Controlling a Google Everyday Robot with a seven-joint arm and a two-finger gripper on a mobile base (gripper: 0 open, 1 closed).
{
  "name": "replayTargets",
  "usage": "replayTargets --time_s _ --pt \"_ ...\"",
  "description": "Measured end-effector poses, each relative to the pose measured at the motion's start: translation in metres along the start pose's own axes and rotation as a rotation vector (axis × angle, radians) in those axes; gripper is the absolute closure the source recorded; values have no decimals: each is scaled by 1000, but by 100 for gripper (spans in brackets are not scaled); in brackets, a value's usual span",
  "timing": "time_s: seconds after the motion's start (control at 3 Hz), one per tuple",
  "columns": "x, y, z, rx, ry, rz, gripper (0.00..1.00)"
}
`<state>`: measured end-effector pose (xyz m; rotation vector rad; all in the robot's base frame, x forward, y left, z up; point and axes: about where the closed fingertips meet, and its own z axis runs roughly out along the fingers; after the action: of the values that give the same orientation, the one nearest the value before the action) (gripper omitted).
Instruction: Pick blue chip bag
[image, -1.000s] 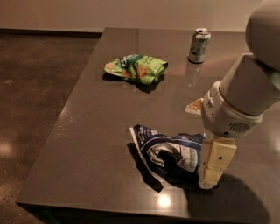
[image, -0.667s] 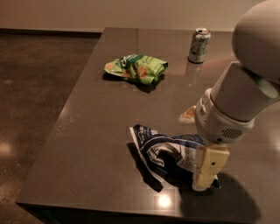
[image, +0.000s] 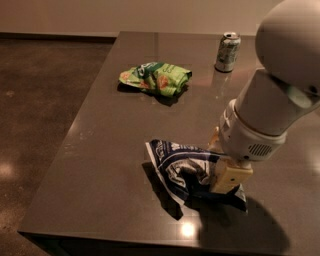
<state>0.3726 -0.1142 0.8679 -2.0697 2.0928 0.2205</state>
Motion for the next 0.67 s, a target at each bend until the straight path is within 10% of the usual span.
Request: replayTargets --time_s 0.33,0.67 --pt "1 -14 -27 59 10 25 89" --pt "9 -32 -63 139 13 54 100"
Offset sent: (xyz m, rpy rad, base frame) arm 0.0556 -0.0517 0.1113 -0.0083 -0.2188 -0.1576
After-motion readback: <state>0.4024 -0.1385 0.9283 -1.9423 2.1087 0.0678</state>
